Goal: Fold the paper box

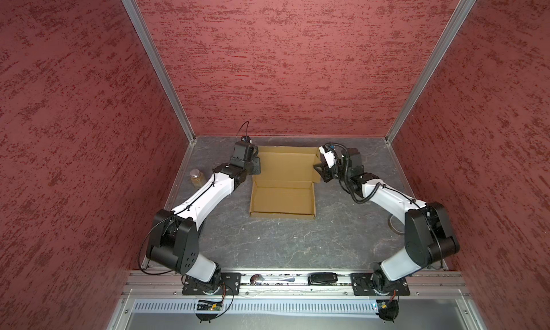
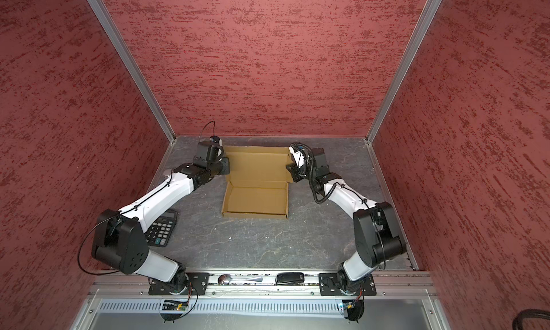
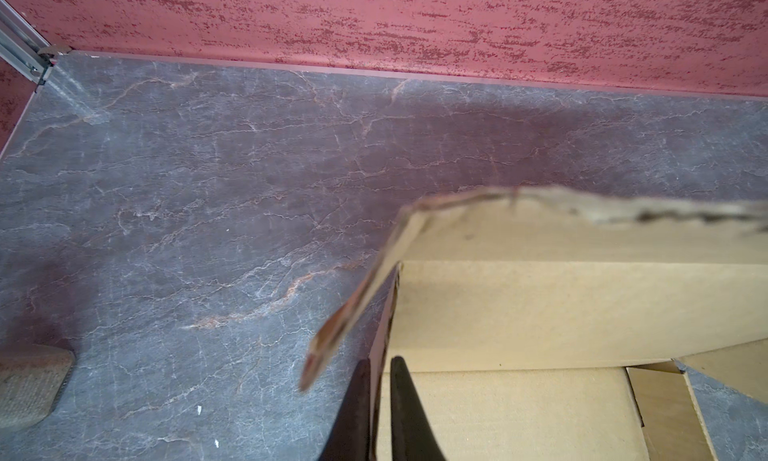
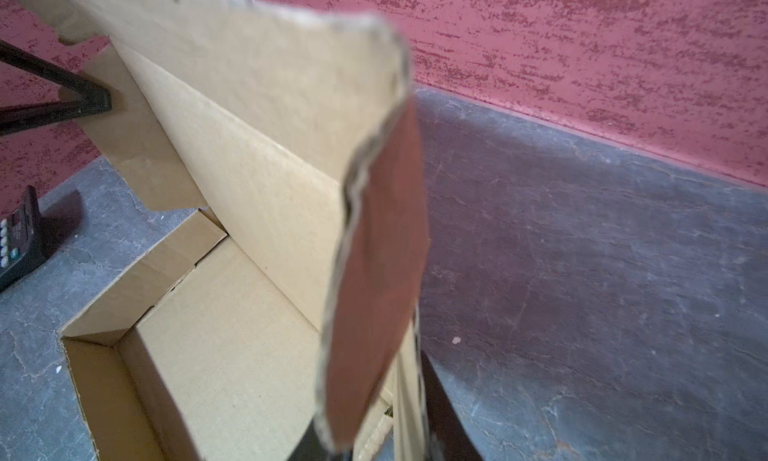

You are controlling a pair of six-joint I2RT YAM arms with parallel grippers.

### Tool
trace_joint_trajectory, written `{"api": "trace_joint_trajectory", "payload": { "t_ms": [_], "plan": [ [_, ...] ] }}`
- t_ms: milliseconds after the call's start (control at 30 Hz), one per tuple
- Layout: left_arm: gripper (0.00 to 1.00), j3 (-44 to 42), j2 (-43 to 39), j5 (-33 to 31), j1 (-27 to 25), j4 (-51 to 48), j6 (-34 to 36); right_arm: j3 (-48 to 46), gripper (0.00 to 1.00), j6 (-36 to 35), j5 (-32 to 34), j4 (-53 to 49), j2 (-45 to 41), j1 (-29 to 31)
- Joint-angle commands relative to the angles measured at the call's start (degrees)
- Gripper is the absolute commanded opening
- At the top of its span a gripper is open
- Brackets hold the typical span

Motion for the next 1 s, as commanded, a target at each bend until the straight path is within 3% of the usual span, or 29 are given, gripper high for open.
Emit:
{"api": "trace_joint_trajectory", "payload": {
  "t_ms": [0,333,700,967],
  "plan": [
    [0.12,-0.8,-2.0,0.6,0.2,1.5,0.0,2.3,0.24,-0.1,0.6,-1.3,-1.8,-0.2],
    [0.12,-2.4,-3.2,0.9,0.2,1.8,-0.7,5.3,0.07,1.0,0.7,-4.5,-1.4,0.1],
    [0.12,-1.1,-2.3,3.1,-1.1,3.8,-3.2,8.0,0.04,0.4,2.2,-6.0,-0.7,1.3],
    [0.11,2.0,1.1,4.2,-1.7,4.4,-2.9,15.4,0.04,-2.7,4.7,-10.1,3.8,1.1]
  ]
}}
